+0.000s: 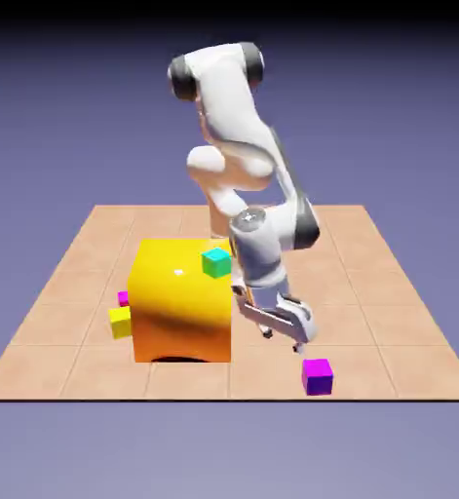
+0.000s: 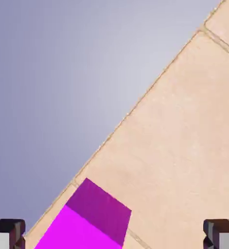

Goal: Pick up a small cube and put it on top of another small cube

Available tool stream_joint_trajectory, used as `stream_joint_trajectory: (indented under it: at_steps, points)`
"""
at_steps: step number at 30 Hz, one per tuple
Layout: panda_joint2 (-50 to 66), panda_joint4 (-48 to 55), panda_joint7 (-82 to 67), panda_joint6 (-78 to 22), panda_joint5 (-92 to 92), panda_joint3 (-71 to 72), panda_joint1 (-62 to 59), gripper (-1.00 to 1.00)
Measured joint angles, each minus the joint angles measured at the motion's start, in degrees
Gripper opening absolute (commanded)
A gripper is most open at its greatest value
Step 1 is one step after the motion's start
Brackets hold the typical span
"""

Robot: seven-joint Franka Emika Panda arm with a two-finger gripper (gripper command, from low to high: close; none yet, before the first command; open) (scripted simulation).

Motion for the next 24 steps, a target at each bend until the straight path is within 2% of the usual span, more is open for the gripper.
stream_joint_trajectory:
  at_steps: [5, 9, 13, 14, 16, 21, 24]
  points:
    - [9.16, 3.29, 12.46, -2.22, 4.66, 6.17, -5.34, 0.00]
    - [7.93, 2.49, 15.07, 1.30, 10.38, 5.07, -2.90, 0.00]
    - [16.22, 4.94, 15.10, 7.87, 8.62, 1.09, 3.09, 0.00]
    - [17.85, 5.42, 15.11, 9.16, 8.27, 0.31, 4.26, -1.00]
    - [17.86, 5.43, 15.11, 9.19, 8.27, 0.31, 4.26, -1.00]
    - [7.77, 2.64, 14.53, 1.06, 10.02, 4.83, -2.86, -1.00]
    - [5.27, 4.46, 7.04, -3.12, 5.15, 1.29, -2.57, -1.00]
